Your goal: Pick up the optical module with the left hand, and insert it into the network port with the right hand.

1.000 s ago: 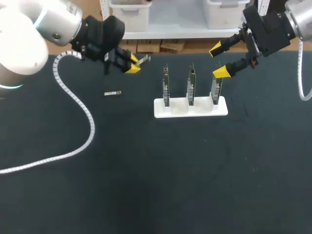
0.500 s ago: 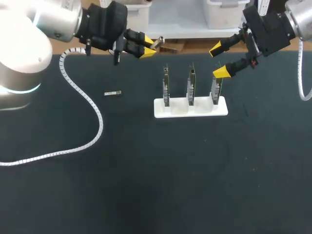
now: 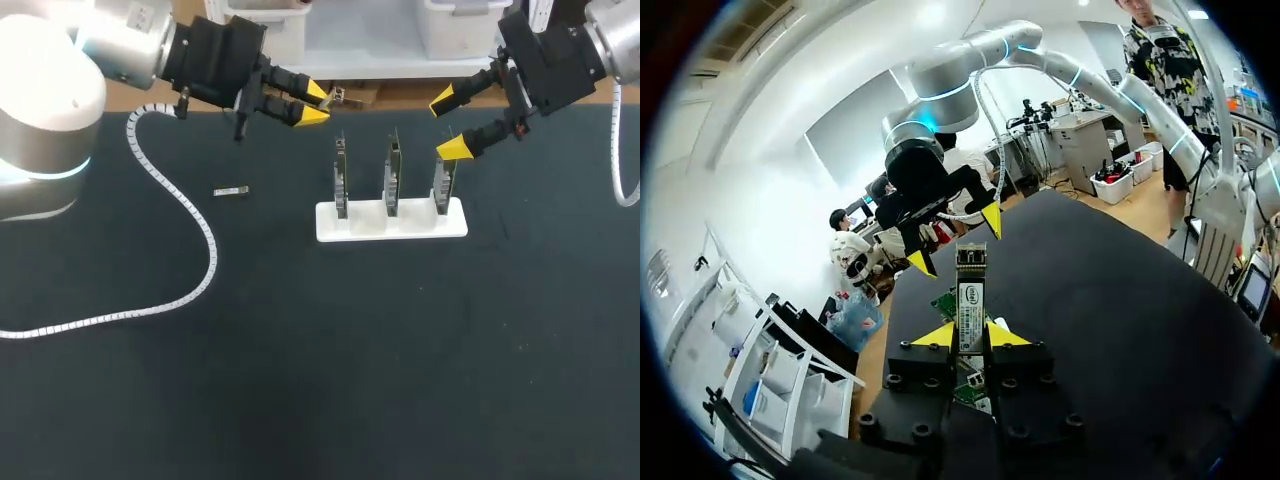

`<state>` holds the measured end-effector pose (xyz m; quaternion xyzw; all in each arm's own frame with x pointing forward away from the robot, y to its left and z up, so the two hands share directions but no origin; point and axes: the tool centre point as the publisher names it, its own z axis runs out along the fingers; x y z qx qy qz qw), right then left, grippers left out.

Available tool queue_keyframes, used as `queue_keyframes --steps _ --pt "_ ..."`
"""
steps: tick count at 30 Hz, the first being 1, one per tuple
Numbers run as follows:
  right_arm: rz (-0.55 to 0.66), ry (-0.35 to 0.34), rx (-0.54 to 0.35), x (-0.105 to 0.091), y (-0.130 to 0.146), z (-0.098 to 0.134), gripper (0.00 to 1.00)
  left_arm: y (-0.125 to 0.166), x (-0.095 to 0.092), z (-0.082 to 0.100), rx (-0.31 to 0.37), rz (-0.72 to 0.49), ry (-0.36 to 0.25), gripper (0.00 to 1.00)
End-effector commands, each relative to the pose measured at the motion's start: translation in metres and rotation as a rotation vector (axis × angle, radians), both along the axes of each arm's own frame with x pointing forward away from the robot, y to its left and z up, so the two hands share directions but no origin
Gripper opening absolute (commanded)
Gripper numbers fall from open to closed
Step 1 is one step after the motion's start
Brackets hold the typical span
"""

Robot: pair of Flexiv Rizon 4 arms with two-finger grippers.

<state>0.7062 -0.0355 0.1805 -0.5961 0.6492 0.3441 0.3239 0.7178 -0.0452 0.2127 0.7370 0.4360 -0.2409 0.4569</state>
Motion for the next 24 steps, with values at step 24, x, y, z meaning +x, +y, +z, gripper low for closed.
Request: queue_keyframes --steps 24 --pt "-0.003 -0.002 -0.001 -0.002 0.0 0.0 1.0 -0.014 -0.008 -0.01 -0.16 0.028 0.084 0.0"
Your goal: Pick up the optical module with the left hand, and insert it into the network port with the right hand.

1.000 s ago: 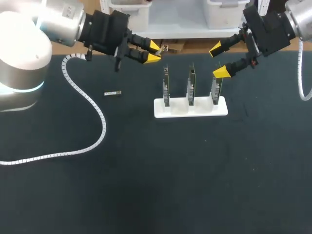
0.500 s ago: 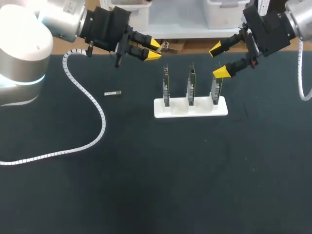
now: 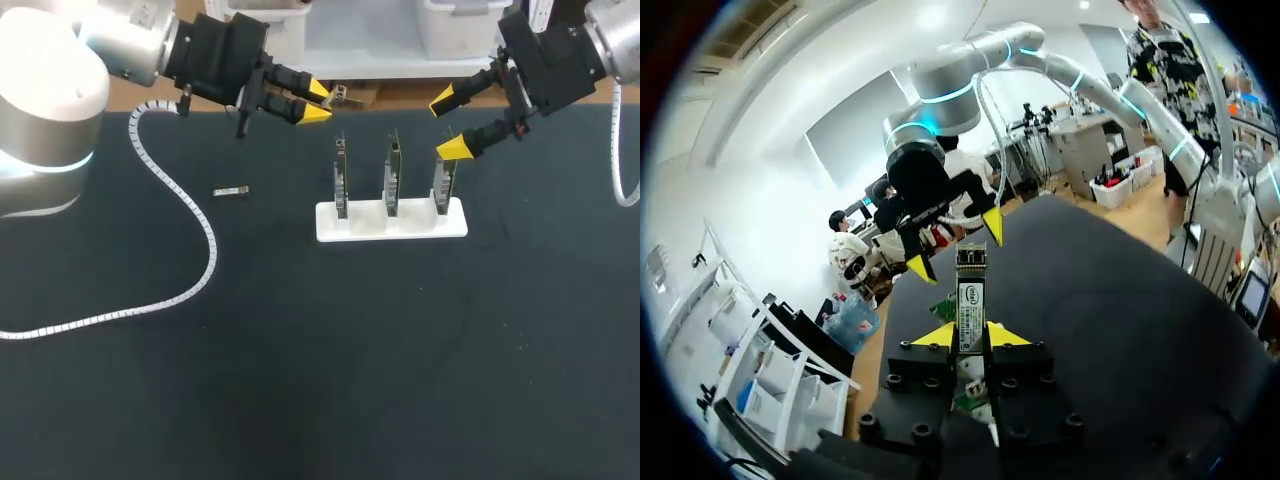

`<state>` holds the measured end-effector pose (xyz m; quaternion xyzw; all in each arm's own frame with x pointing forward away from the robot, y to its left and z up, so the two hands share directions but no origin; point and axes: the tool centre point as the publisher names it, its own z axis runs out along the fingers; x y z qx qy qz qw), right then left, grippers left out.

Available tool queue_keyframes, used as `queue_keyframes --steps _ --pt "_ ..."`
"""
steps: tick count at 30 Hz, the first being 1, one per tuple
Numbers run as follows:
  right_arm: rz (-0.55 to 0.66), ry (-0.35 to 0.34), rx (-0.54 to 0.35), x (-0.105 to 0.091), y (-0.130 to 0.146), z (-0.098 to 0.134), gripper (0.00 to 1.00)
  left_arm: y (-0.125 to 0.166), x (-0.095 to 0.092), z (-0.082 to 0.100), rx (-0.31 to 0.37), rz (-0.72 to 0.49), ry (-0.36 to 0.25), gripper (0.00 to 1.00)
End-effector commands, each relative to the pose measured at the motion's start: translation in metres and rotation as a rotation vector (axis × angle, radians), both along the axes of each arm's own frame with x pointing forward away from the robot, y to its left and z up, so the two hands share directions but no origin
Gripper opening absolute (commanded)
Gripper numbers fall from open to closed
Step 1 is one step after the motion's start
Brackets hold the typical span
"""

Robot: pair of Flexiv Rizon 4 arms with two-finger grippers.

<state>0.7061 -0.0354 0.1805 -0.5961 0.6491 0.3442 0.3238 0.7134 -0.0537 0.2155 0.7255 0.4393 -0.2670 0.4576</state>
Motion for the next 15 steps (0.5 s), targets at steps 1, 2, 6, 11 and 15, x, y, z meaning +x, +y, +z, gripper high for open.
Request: queue_keyframes --steps 1,2,6,11,15 --pt "-0.003 -0.002 -0.001 -0.001 0.0 0.0 1.0 -0.007 -0.006 -0.012 -0.141 0.042 0.063 0.0" --pt "-0.003 -0.002 -0.001 -0.001 0.0 0.0 1.0 -0.008 -0.008 -0.01 -0.151 0.046 0.071 0.0" --pt "-0.003 -0.002 -0.001 -0.001 0.0 0.0 1.0 -0.007 -0.018 0.003 -0.171 0.07 0.091 0.0" --pt "-0.003 -0.002 -0.001 -0.001 0.0 0.0 1.0 -0.019 -0.03 0.005 -0.243 0.084 0.143 0.0" --pt "-0.003 -0.002 -0.001 -0.001 0.0 0.0 1.0 -0.04 -0.039 -0.003 -0.349 0.051 0.183 0.0"
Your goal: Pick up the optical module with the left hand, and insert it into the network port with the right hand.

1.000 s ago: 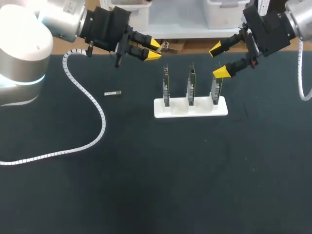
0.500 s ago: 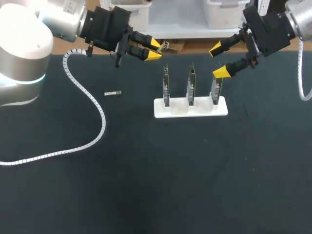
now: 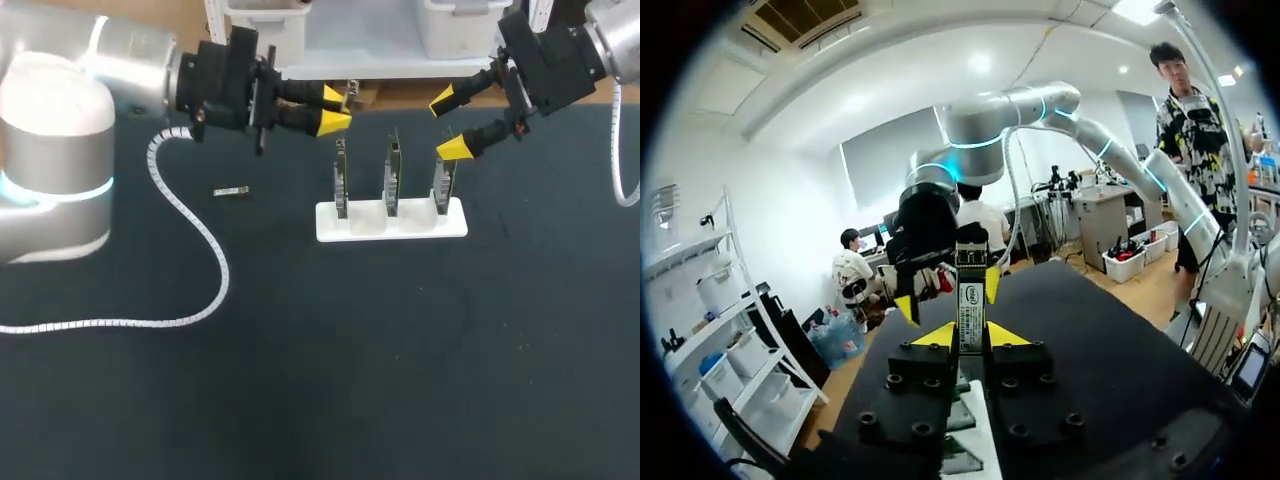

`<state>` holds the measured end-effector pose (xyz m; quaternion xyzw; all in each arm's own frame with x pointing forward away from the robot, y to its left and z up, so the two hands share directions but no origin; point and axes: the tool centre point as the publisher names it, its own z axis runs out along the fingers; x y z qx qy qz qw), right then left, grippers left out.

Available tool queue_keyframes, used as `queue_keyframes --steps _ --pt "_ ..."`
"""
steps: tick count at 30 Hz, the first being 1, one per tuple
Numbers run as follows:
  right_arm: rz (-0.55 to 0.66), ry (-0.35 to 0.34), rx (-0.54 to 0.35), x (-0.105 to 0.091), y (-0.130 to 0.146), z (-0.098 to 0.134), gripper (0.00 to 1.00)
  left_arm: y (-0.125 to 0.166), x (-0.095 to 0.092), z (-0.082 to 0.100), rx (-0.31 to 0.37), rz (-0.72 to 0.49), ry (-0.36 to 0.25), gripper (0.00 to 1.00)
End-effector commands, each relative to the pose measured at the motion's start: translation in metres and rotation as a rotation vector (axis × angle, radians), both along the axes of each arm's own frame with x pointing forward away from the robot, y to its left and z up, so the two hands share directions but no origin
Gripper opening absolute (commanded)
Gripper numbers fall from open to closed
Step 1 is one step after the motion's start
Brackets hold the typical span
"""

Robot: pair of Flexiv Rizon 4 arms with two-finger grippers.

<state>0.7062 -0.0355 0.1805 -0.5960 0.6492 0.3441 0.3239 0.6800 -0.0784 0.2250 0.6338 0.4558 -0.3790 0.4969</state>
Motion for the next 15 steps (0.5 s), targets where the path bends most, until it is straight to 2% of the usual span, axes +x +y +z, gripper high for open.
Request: queue_keyframes --steps 1,2,4,8,15 --pt "-0.003 -0.002 -0.001 -0.002 0.0 0.0 1.0 -0.022 -0.009 -0.014 -0.129 0.032 -0.002 0.0" --pt "-0.003 -0.002 -0.001 -0.002 0.0 0.0 1.0 -0.027 -0.012 -0.015 -0.154 0.036 0.008 0.0" --pt "-0.003 -0.002 -0.001 -0.002 0.0 0.0 1.0 -0.034 -0.018 -0.016 -0.14 0.047 0.028 0.0" --pt "-0.003 -0.002 -0.001 -0.002 0.0 0.0 1.0 -0.045 -0.029 -0.014 -0.184 0.099 0.06 0.0" --pt "-0.003 -0.002 -0.001 -0.002 0.0 0.0 1.0 -0.051 -0.046 -0.002 -0.136 0.147 0.09 0.0"
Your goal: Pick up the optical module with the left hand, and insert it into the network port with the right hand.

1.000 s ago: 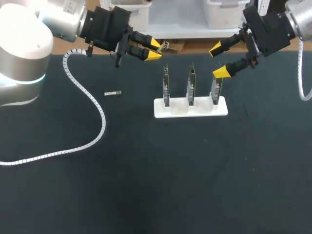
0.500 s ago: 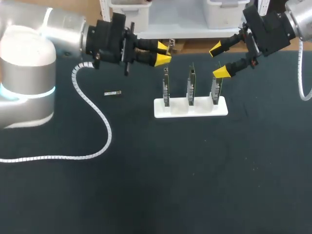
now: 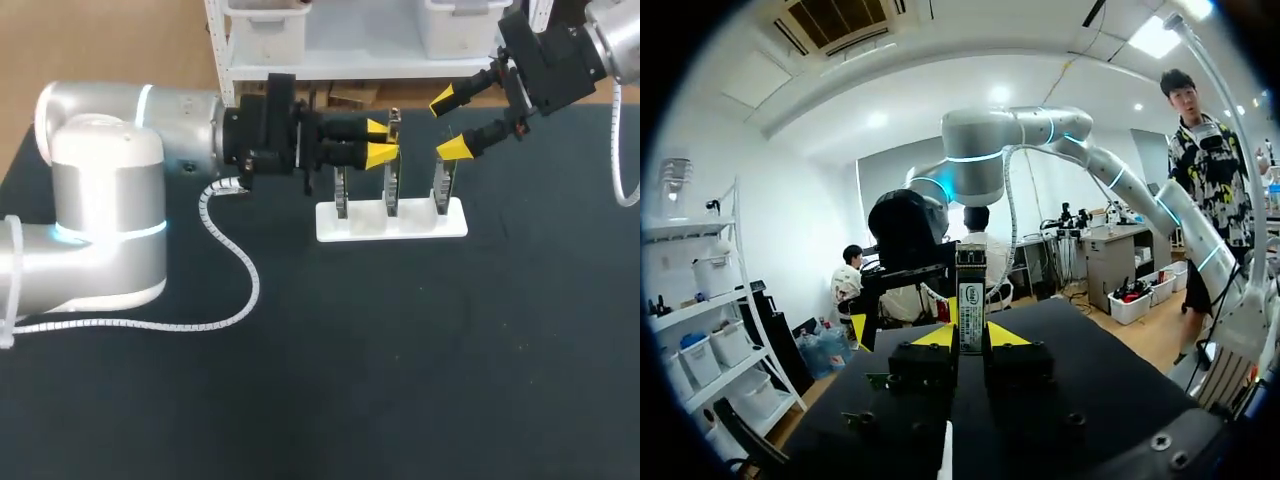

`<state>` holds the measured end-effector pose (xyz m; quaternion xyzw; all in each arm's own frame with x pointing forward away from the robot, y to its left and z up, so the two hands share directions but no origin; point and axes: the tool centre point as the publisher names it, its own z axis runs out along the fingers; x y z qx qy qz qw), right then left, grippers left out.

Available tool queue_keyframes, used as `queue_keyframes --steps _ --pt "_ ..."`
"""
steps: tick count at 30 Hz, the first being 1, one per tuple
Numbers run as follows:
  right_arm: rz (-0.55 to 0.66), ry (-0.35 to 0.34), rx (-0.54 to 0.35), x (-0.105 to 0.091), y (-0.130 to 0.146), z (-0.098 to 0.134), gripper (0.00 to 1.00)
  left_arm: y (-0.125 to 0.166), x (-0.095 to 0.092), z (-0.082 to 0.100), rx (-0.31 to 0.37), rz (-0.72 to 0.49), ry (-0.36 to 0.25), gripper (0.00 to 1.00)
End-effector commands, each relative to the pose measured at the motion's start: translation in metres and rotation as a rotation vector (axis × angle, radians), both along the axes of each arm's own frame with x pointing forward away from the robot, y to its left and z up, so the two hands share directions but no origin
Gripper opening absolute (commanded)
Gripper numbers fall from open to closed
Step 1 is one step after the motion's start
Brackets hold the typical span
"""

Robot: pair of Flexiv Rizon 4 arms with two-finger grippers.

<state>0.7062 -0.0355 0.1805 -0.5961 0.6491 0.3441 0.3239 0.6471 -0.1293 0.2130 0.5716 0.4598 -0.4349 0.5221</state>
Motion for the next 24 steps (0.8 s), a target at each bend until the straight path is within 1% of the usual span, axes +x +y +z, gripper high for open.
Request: queue_keyframes --steps 1,3,4,5,7,9,11,15,17,24 --pt "-0.003 -0.002 -0.001 -0.002 0.0 0.0 1.0 -0.001 -0.015 0.011 0.015 0.125 0.001 0.0" --pt "-0.003 -0.002 -0.001 -0.002 0.0 0.0 1.0 -0.004 -0.017 0.011 0.013 0.137 0.006 0.0" --pt "-0.003 -0.002 -0.001 -0.002 0.0 0.0 1.0 -0.005 -0.018 0.01 -0.012 0.149 0.003 0.0" --pt "-0.003 -0.002 -0.001 -0.002 0.0 0.0 1.0 -0.007 -0.019 0.01 -0.013 0.152 0.0 0.0" --pt "-0.003 -0.002 -0.001 -0.002 0.0 0.0 1.0 -0.008 -0.018 0.007 -0.033 0.171 0.001 0.0" --pt "-0.003 -0.002 -0.001 -0.002 0.0 0.0 1.0 -0.011 -0.016 0.005 -0.037 0.163 0.002 0.0" --pt "-0.003 -0.002 -0.001 -0.002 0.0 0.0 1.0 -0.011 -0.01 0.005 -0.046 0.153 0.002 0.0" --pt "-0.003 -0.002 -0.001 -0.002 0.0 0.0 1.0 -0.007 0.004 0.009 -0.028 0.128 0.003 0.0" --pt "-0.003 -0.002 -0.001 -0.002 0.0 0.0 1.0 -0.007 0.012 0.012 -0.031 0.096 0.003 0.0" --pt "-0.003 -0.002 -0.001 -0.002 0.0 0.0 1.0 -0.009 0.036 0.023 0.015 -0.029 0.014 0.0"
